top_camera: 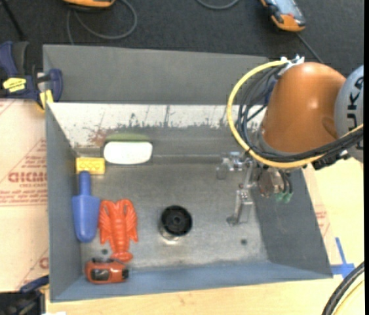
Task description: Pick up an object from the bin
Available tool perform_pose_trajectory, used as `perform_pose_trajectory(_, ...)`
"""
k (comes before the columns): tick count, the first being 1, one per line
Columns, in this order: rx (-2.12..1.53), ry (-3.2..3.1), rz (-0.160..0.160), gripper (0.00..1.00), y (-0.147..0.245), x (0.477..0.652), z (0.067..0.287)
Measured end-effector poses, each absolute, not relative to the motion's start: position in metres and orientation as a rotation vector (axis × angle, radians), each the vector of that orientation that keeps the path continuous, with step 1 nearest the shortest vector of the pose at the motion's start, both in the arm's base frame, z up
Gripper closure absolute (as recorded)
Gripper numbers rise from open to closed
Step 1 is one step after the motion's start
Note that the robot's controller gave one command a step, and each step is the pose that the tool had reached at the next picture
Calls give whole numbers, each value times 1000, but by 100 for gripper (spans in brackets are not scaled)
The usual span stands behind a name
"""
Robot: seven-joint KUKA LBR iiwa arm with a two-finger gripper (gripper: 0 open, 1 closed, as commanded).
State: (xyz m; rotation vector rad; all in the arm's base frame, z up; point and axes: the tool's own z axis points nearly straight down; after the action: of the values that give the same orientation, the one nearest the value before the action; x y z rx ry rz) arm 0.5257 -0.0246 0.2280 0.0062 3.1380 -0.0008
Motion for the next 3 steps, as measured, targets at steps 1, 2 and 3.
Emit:
perform_pose_trajectory(1, -7, 3132, 0, 0, -3, 514, 177)
perform_pose_trajectory(2, -1, 3135, 2, 0, 13, 520, 111)
perform_pose_trajectory(3, 231, 3133, 0, 0, 30, 519, 88)
